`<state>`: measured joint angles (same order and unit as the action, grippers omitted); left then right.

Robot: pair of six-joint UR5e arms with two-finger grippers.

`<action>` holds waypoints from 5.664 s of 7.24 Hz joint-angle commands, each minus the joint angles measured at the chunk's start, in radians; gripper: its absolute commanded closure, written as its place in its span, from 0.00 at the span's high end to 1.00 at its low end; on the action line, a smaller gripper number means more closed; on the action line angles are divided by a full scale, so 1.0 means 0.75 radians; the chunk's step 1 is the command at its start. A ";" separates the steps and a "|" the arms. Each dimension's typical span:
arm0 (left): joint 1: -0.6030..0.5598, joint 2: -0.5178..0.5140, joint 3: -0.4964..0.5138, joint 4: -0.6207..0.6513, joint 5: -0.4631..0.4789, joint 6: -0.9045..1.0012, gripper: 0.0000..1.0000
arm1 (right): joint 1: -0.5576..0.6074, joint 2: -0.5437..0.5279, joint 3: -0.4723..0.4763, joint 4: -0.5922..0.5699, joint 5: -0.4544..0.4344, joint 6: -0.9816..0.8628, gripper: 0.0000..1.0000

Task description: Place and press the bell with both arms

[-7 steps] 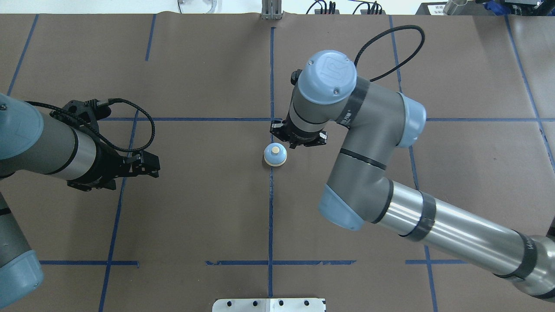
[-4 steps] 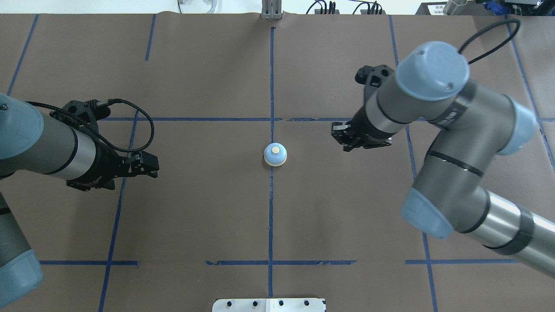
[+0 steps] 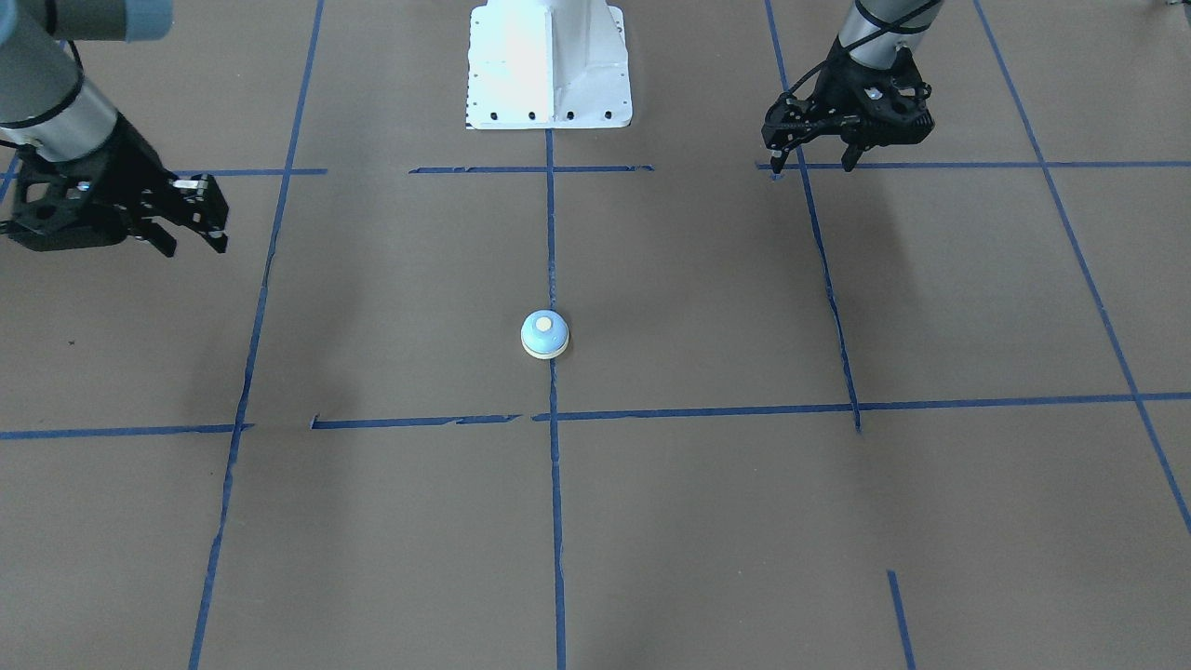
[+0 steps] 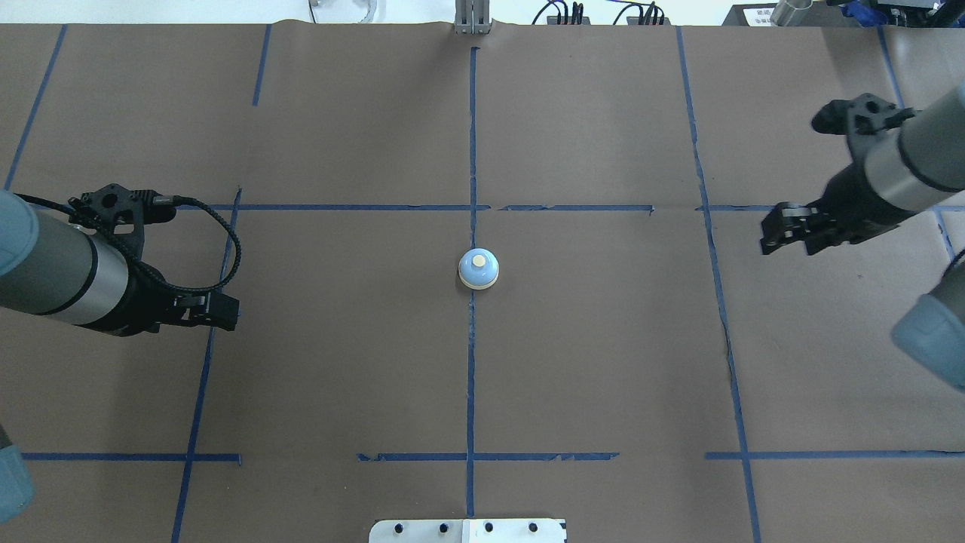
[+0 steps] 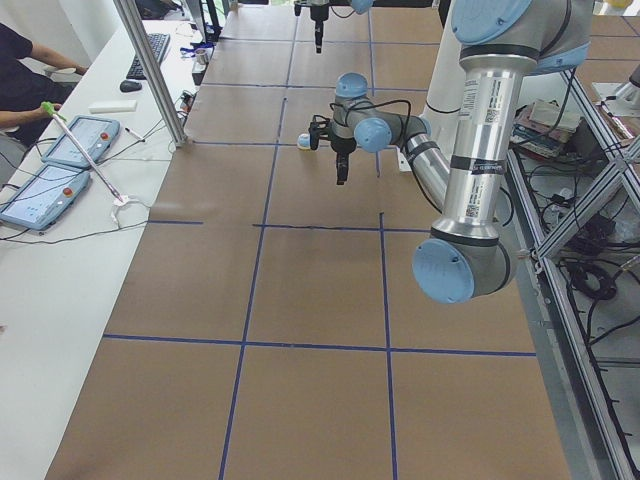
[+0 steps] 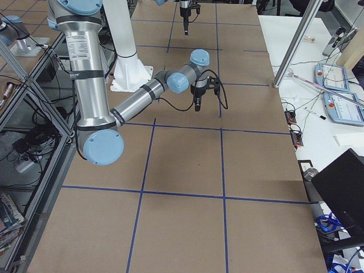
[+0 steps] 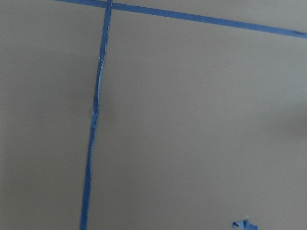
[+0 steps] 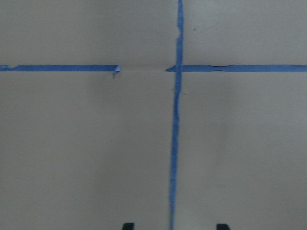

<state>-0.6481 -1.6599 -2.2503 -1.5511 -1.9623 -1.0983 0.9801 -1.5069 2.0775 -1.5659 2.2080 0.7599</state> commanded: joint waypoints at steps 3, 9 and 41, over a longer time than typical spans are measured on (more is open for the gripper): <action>-0.421 0.308 -0.029 -0.002 -0.252 0.724 1.00 | 0.498 -0.393 -0.027 -0.017 0.142 -0.897 1.00; -1.313 0.637 0.321 0.004 -0.529 1.778 1.00 | 0.771 -0.441 -0.070 -0.301 0.251 -1.369 1.00; -1.216 0.477 0.409 0.133 -0.546 1.540 1.00 | 0.694 -0.406 -0.125 -0.287 0.245 -1.312 1.00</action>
<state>-1.5579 -1.3040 -1.9382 -1.4535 -2.3703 0.0568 1.5002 -1.8088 1.9863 -1.7807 2.3903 -0.2235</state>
